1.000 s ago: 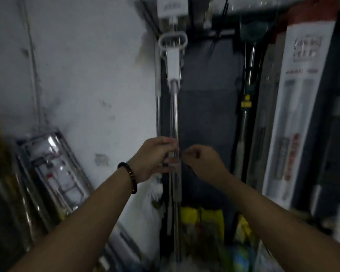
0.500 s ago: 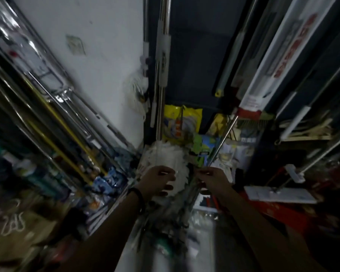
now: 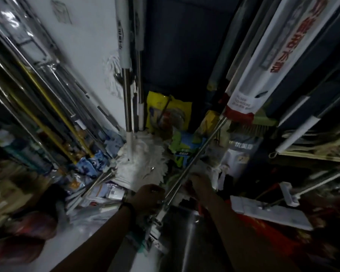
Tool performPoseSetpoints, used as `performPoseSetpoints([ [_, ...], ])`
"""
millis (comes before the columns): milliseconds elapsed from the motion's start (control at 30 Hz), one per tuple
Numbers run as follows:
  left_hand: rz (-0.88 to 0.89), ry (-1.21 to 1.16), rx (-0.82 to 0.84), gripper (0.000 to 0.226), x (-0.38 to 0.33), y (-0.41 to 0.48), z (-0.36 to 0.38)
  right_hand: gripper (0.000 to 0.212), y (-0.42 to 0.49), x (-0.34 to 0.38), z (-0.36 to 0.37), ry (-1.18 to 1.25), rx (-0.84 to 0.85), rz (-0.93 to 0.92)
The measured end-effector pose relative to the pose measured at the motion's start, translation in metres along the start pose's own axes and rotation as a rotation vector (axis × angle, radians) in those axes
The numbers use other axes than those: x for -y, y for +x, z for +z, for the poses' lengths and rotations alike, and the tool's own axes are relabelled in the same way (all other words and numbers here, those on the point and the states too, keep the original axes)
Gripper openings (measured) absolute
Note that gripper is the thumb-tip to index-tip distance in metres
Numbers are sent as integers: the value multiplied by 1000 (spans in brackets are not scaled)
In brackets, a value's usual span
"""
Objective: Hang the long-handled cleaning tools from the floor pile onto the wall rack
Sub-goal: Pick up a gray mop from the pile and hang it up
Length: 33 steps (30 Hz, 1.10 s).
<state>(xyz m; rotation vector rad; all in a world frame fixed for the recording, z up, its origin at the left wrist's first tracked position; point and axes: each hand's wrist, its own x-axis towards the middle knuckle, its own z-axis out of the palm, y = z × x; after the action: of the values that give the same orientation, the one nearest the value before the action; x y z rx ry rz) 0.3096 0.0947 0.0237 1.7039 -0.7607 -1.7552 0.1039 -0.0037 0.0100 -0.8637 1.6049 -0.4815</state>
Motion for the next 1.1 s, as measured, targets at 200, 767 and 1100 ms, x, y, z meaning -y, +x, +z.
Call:
performPoseSetpoints([
  [200, -2, -35, -155, 15, -23, 36, 65, 25, 110, 42, -44, 94, 18, 24],
  [767, -88, -145, -231, 9, -9, 71, 95, 76, 163, 74, -15, 46, 4, -36],
  [1100, -101, -73, -258, 12, 10, 54, 81, 29, 118, 71, 55, -337, 209, -291],
])
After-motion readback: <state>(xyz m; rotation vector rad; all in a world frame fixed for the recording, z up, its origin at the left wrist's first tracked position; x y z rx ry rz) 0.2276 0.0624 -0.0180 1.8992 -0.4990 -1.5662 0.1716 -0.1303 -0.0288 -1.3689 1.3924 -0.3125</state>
